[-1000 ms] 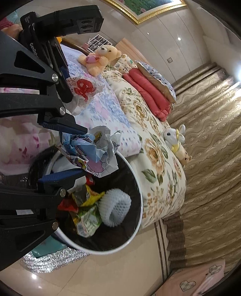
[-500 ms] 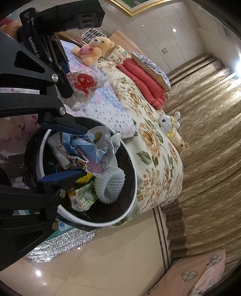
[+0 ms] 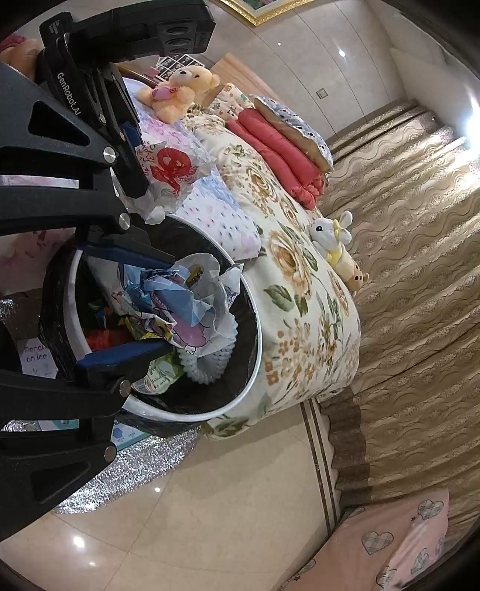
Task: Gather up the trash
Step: 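Carry the white-red wrapper and blue-white wrapper over the bin, then open both tools to drop the two wrappers into the bin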
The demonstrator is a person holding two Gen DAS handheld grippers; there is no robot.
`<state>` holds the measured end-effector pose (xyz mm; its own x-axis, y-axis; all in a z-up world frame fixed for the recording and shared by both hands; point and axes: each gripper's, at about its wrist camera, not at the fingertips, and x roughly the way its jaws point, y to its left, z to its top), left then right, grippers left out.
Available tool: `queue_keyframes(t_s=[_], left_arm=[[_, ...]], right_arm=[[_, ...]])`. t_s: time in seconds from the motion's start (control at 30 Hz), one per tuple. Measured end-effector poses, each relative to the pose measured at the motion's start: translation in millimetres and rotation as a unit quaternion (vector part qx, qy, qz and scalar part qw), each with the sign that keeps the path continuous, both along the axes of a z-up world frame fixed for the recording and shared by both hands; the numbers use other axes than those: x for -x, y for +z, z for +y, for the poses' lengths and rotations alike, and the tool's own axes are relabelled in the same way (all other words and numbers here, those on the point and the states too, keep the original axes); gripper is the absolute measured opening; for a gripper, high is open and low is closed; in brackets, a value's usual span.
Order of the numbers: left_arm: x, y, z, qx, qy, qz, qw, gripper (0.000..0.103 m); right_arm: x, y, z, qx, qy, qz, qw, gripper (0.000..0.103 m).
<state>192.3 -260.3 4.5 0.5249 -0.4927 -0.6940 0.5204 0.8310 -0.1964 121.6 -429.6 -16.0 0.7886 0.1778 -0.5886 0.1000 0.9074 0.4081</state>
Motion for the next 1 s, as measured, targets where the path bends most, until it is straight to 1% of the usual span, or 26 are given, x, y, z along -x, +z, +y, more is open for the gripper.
queue_keyframes(t_s=[0.37,1.0], left_arm=[[-8.0,-0.9,-15.8,-0.007,-0.009,0.001,0.9999,0.036],[-21.5,-7.0,-31.0,-0.011,-0.018,0.017,0.9996,0.037]], right_arm=[[-9.0,-0.8,-8.7,0.006,-0.005,0.008,1.000,0.041],[-22.3,-3.6,-23.0,0.011,-0.010,0.023,1.000,0.042]])
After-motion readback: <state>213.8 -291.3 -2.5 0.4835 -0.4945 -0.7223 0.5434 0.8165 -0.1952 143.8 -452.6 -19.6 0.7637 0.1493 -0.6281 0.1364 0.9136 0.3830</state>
